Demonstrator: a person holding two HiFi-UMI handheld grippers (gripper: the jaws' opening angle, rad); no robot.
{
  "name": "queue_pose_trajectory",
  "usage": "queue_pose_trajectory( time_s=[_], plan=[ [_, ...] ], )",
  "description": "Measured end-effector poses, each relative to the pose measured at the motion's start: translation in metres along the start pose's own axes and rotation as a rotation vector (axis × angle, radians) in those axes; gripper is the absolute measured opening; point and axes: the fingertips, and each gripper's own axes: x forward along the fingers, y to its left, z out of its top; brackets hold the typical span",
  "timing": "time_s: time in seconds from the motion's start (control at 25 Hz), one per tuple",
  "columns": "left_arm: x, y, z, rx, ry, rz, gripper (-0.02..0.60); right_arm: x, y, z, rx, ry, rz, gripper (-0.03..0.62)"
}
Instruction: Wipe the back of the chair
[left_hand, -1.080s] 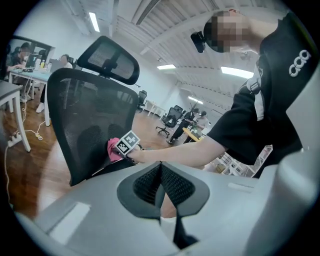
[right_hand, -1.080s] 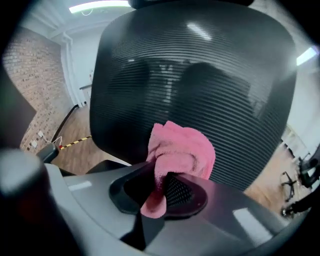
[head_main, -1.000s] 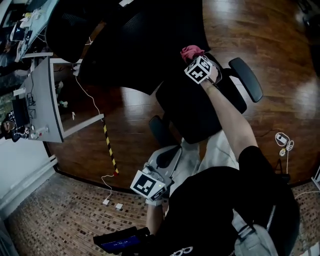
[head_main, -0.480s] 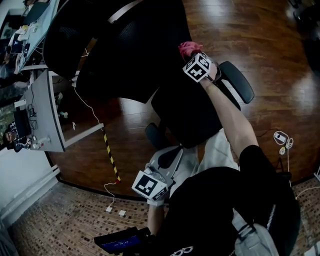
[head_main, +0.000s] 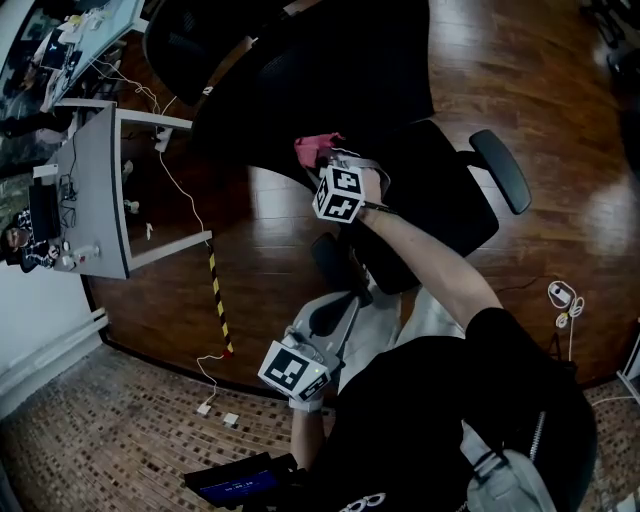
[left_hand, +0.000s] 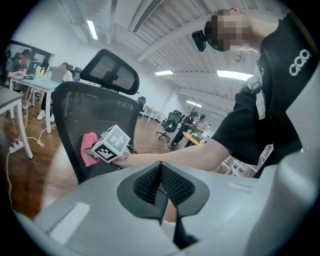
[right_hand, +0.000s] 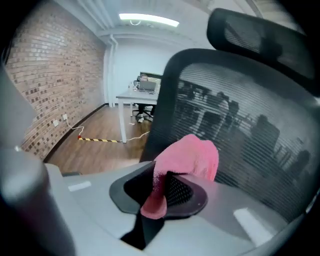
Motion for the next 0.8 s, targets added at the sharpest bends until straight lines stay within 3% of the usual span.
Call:
queue_pose_trajectory(
  time_s=[0.2,0.36,0.56,0.8],
  plan=[
    [-0.022,0.012,-0.003,-0.017,-0.023,0.044,-0.025,0.014,0.047,0.060,-0.109,-0.070,0.065,0.046],
    [-0.028,0.014,-0.008,-0.029,-0.039,0.058,-0.025,0.016,0.046,0.067,-0.132,-0.073,0.061,0.046],
    [-0.020,0.008,-0.006,-0.030,-0.043,0.049,-0.025,-0.004,-0.014,0.038,-0.074,-0.040,-0.022,0.046],
    [0.001,-0.009,0.010,-0.006,-0.053,0.026,-0.023,-0.058,-0.126,-0.029,0.013,0.038,-0.168,0.046]
  ],
)
